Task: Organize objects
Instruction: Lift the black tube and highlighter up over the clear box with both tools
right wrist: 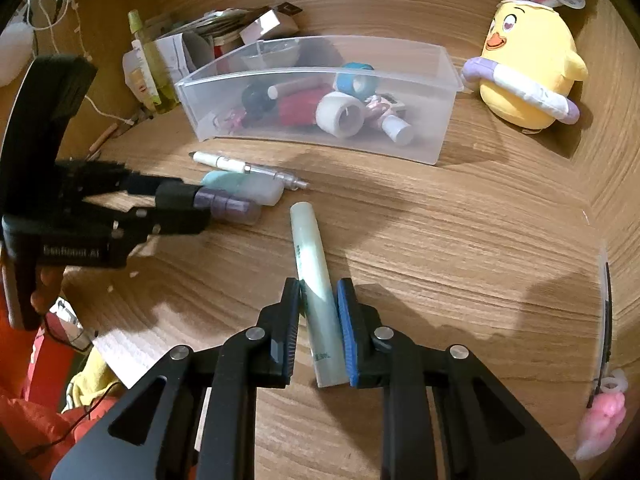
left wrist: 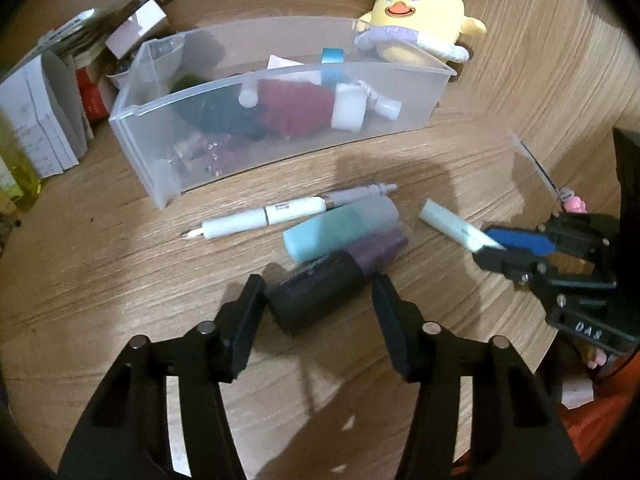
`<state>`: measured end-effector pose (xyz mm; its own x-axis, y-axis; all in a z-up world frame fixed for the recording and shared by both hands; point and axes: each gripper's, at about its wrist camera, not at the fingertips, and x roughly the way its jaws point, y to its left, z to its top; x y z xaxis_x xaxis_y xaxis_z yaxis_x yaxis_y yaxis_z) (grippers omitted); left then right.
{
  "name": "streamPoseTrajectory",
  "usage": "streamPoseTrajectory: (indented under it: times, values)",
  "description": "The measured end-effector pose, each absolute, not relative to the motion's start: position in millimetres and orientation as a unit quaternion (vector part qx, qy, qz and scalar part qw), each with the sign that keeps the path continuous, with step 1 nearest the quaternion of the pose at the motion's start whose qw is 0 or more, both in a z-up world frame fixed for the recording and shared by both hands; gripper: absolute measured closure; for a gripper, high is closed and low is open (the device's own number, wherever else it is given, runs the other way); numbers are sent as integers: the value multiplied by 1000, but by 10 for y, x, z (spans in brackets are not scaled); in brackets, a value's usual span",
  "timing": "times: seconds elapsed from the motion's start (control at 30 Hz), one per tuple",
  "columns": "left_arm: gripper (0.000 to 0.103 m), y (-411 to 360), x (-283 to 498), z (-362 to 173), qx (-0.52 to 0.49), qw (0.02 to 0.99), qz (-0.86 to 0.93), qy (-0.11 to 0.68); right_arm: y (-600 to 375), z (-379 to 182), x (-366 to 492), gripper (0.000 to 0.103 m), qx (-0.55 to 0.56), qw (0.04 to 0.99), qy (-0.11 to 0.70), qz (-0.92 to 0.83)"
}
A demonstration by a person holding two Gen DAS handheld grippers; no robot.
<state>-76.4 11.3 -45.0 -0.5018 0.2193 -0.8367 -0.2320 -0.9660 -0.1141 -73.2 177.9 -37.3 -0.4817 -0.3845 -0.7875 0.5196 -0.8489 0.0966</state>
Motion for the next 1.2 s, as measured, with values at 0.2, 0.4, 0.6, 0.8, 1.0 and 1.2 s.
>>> streamPoseTrajectory:
  times: [0.2, 0.4, 0.6, 0.8, 1.0, 1.2]
  values:
    - [52, 201, -571, -401, -487, 148, 861, 16, 1791, -384, -784, 86, 435, 261, 67, -859]
    - [51, 221, -508, -257, -469, 138, 872, 35, 1777, -386, -812, 86, 434, 259, 63, -860]
    - [50, 433, -677, -404, -486, 158, 858, 53, 1735, -395, -842, 86, 431, 257, 65, -863]
    - [69, 555, -702, -440, -476, 158, 863, 63, 1726, -402, -848, 89, 428, 257, 60, -865]
    - [78, 539, -650, -434, -473, 146, 867, 53, 1734, -387, -869, 89, 429, 256, 46, -865]
    - [78, 452, -633, -381, -459, 135, 878, 22, 1738, -250, -883, 89, 413, 256, 32, -874]
